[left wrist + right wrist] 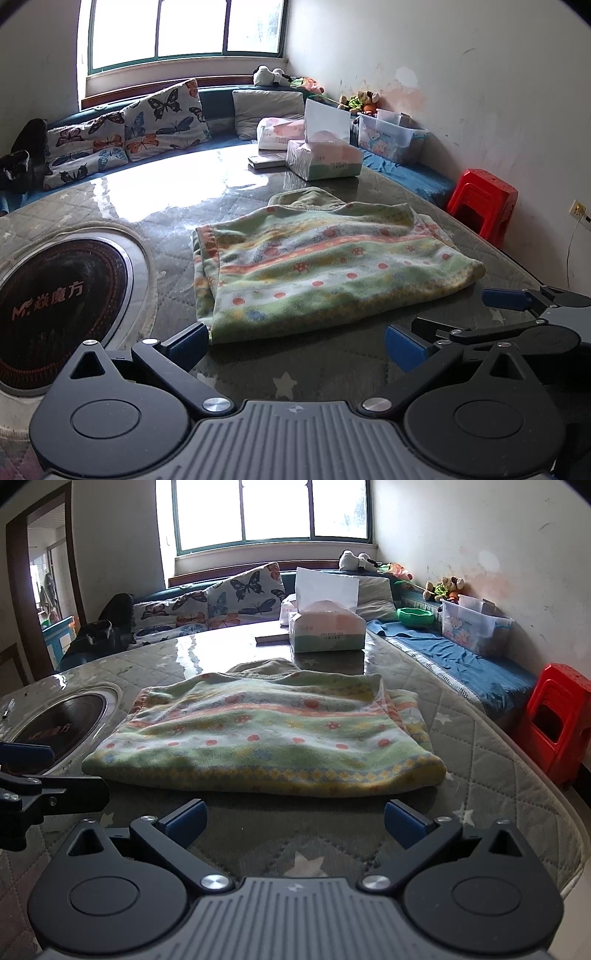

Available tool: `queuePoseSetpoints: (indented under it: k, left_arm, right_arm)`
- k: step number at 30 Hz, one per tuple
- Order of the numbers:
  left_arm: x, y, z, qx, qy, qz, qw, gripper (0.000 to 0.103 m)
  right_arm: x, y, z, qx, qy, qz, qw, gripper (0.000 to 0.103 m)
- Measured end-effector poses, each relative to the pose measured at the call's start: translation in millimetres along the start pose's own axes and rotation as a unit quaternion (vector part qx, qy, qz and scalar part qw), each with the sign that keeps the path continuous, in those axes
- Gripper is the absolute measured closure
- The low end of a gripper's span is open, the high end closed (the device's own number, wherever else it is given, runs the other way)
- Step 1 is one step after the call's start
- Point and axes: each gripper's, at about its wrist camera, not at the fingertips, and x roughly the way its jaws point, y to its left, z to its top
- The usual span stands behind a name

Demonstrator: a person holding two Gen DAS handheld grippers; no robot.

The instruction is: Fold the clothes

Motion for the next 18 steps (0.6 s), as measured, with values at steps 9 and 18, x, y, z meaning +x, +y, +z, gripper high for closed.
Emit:
queuePoseSetpoints:
  k: [9, 18]
  left_arm:
    - [0.6, -4.2, -6.5, 0.001, 0.01, -0.003, 1.0, 0.0]
    - [0.1, -2.4, -8.1, -0.004, 0.014, -0.001, 0.9999, 0.0]
  right_arm:
    - [-1.9, -1.2, -6.8, 0.009, 0.004, -0.004, 1.0, 0.0]
    - [-2.4, -1.8, -10.5, 0.02, 0.008, -0.006, 1.0, 0.0]
